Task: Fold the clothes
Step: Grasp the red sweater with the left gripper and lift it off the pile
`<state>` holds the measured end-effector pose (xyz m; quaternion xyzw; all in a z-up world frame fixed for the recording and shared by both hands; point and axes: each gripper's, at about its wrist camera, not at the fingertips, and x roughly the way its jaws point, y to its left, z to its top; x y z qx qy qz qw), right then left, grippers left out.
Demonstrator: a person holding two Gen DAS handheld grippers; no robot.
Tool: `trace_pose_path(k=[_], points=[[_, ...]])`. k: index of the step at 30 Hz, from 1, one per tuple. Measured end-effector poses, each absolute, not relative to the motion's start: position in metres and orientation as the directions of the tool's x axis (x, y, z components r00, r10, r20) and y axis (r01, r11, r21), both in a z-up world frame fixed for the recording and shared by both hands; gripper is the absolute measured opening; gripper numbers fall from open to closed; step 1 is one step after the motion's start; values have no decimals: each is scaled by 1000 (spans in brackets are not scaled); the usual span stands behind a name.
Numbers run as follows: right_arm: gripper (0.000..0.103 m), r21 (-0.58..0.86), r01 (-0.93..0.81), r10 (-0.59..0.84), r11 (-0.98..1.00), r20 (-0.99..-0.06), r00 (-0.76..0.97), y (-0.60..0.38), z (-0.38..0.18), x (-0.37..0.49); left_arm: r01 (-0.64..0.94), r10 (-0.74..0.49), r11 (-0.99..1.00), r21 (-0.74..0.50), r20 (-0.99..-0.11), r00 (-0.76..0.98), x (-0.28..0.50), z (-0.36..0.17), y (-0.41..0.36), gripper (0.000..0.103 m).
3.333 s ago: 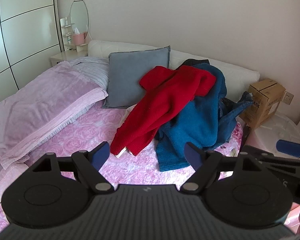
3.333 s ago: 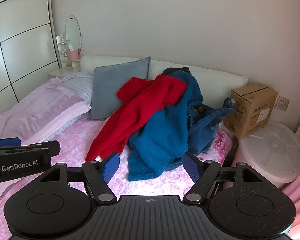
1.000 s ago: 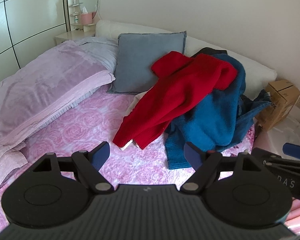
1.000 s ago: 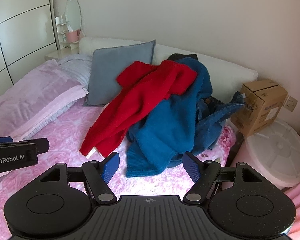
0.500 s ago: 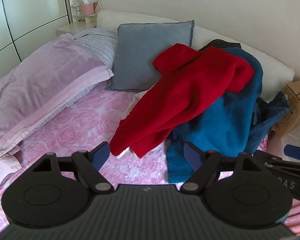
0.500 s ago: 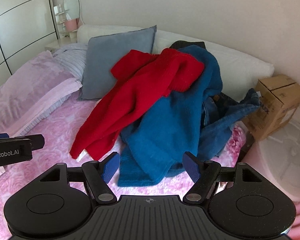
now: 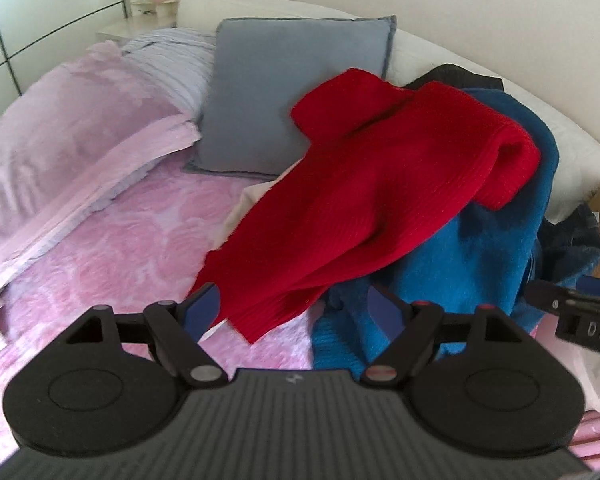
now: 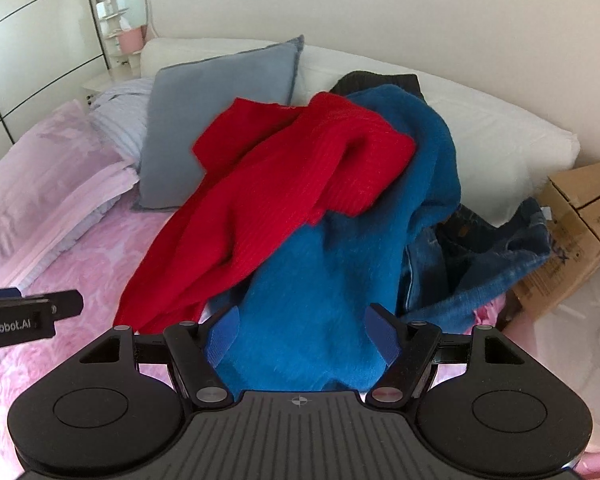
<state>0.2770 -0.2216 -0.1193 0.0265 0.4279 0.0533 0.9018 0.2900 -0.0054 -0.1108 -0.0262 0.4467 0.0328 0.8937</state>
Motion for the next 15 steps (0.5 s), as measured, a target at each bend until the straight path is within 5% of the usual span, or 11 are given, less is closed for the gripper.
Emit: trace_pose_path(k=[15], points=[[73,260,56,164,964,-746,646,-275,-151,391,-30,-18,999,-42,-823,567,422,-187,-20,76]])
